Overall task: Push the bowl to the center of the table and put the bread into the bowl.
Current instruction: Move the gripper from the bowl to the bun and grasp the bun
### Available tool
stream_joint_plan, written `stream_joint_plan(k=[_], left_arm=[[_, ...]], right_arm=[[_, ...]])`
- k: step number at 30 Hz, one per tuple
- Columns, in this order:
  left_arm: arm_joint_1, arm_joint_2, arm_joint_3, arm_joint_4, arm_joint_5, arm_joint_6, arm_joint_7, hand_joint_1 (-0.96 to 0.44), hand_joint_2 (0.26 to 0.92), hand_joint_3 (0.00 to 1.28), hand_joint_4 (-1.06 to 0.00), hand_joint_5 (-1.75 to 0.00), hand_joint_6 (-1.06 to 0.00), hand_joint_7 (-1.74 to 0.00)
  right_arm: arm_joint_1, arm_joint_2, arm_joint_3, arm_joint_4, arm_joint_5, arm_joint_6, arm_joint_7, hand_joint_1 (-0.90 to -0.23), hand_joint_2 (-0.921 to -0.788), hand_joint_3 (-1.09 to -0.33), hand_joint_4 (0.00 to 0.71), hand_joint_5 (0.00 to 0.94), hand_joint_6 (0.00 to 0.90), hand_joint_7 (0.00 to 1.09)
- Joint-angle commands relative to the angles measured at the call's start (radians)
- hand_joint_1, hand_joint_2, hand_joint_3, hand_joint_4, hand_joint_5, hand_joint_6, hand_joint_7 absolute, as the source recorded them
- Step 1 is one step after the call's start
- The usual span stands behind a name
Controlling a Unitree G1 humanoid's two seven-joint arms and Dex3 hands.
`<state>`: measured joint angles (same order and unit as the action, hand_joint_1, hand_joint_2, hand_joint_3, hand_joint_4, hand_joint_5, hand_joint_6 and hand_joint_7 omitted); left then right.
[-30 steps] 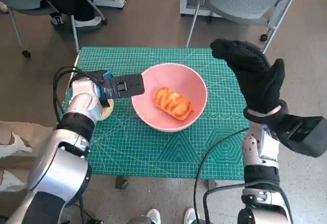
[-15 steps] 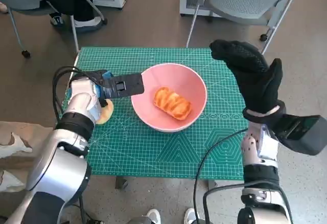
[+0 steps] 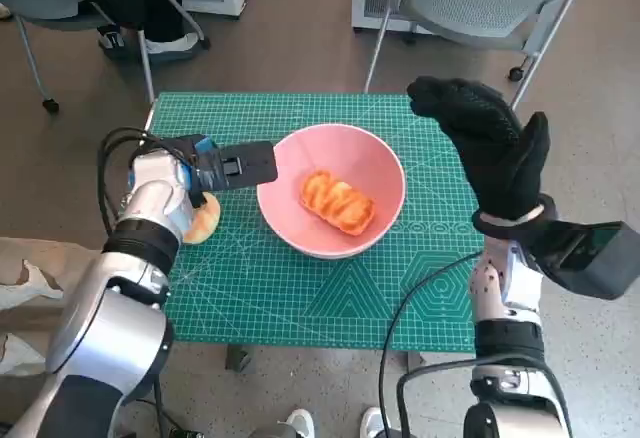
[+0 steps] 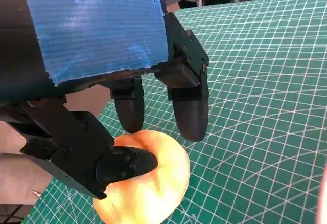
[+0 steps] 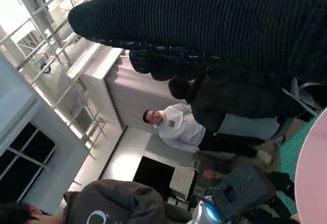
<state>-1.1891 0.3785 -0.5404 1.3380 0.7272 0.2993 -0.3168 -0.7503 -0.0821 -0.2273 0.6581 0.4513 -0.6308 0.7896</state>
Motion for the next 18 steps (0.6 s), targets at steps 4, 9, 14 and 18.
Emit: stream_joint_plan(k=[4, 9, 14, 18], left_arm=[[0.002, 0.015, 0.010, -0.020, -0.015, -0.002, 0.005, 0.00, 0.584, 0.72, -0.59, -1.38, -0.60, -1.35], [0.003, 0.017, 0.018, -0.022, -0.022, 0.011, -0.006, 0.00, 0.659, 0.56, -0.65, -1.37, -0.64, -1.16], [-0.012, 0.008, -0.031, -0.008, 0.004, 0.020, -0.145, -0.12, 0.786, 0.17, -0.39, -0.68, -0.49, -0.88], [-0.029, 0.018, -0.064, -0.005, 0.024, -0.007, -0.254, -0.33, 0.760, 0.06, -0.21, -0.19, -0.33, -0.48]], right_arm=[[0.000, 0.008, 0.001, 0.017, 0.009, 0.000, 0.014, -0.677, -0.921, -0.910, 0.113, 0.000, -0.001, 0.37], [-0.004, 0.005, -0.001, 0.022, 0.014, 0.000, 0.017, -0.677, -0.921, -0.909, 0.113, 0.000, -0.001, 0.37], [-0.008, 0.005, 0.000, 0.023, 0.015, -0.001, 0.016, -0.673, -0.921, -0.911, 0.114, 0.001, -0.001, 0.37], [-0.011, 0.008, 0.002, 0.026, 0.012, -0.002, 0.013, -0.670, -0.921, -0.915, 0.114, 0.001, -0.001, 0.37]])
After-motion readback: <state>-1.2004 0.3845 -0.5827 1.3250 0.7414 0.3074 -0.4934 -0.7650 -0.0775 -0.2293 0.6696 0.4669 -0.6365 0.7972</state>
